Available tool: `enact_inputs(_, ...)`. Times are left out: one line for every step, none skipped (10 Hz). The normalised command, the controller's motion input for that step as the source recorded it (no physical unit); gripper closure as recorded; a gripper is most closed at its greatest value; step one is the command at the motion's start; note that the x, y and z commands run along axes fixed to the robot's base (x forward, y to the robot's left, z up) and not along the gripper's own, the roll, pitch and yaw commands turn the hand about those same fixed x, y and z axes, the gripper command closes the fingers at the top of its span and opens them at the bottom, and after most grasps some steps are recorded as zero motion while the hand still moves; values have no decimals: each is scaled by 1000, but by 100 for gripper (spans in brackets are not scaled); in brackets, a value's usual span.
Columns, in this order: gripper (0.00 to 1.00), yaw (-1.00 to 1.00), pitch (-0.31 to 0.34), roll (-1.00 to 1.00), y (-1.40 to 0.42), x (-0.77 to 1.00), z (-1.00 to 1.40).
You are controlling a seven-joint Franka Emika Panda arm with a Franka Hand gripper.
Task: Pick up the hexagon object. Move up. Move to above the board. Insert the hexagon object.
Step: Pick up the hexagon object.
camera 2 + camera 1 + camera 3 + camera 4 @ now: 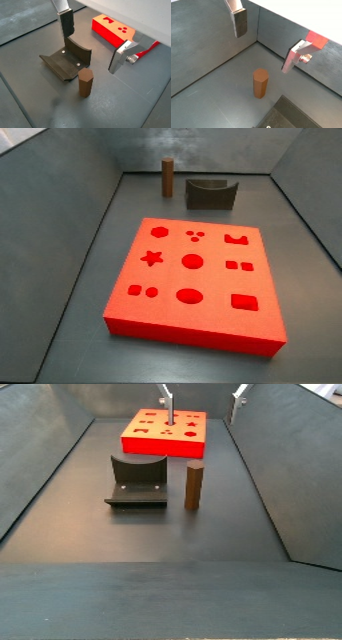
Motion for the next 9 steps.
enact_inputs(0, 86, -117, 19, -43, 0, -517)
enact_inputs(0, 37, -214, 37, -114, -69, -840)
enact_inputs(0, 86, -143, 0, 0, 120, -949)
enact_inputs(0, 0, -147, 79, -94, 0, -960)
enact_inputs(0, 0, -163, 79, -77, -77, -951)
enact_inputs(0, 0, -127, 0, 69, 57, -966)
enact_inputs(0, 0, -167, 40, 0, 0, -920)
enact_inputs(0, 0, -181, 54, 40, -149, -906)
enact_inputs(0, 40, -154, 0, 214, 0, -906)
